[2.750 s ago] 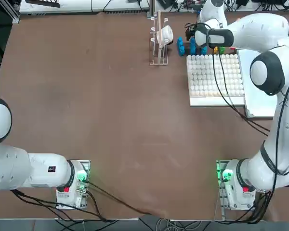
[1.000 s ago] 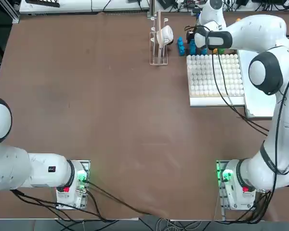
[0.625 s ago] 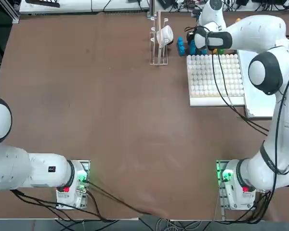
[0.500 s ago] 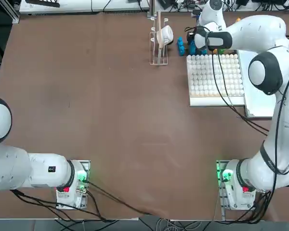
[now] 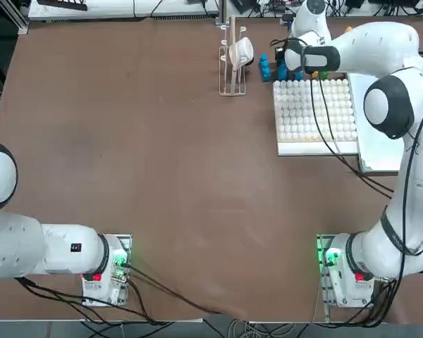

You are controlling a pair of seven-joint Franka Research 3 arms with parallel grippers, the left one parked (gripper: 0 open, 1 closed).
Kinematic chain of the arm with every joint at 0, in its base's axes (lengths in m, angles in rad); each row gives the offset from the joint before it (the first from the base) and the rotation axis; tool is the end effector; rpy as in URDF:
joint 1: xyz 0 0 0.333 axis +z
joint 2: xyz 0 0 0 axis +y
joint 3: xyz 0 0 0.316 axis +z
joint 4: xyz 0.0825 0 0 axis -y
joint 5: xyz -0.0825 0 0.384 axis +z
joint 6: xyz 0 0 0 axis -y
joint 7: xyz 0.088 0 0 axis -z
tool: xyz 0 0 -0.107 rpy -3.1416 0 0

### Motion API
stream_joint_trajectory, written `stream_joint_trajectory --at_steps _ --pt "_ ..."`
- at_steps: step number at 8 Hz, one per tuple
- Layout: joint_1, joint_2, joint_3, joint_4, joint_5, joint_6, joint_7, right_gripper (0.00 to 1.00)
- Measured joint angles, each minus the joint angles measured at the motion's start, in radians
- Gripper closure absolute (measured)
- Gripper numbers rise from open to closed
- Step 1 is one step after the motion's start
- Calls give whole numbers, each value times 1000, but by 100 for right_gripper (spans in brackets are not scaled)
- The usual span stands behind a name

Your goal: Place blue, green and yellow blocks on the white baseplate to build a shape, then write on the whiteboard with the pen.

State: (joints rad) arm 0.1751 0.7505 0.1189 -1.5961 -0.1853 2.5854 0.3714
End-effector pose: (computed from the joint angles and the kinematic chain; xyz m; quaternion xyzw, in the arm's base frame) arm 0.6909 0.1986 0.2176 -0.9921 -0.0131 -0.1226 0.0213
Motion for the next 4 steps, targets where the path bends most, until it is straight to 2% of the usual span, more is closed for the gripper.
stream_joint_trajectory --at_steps 4 --pt "-8 -11 -3 15 -9 -47 -63 61"
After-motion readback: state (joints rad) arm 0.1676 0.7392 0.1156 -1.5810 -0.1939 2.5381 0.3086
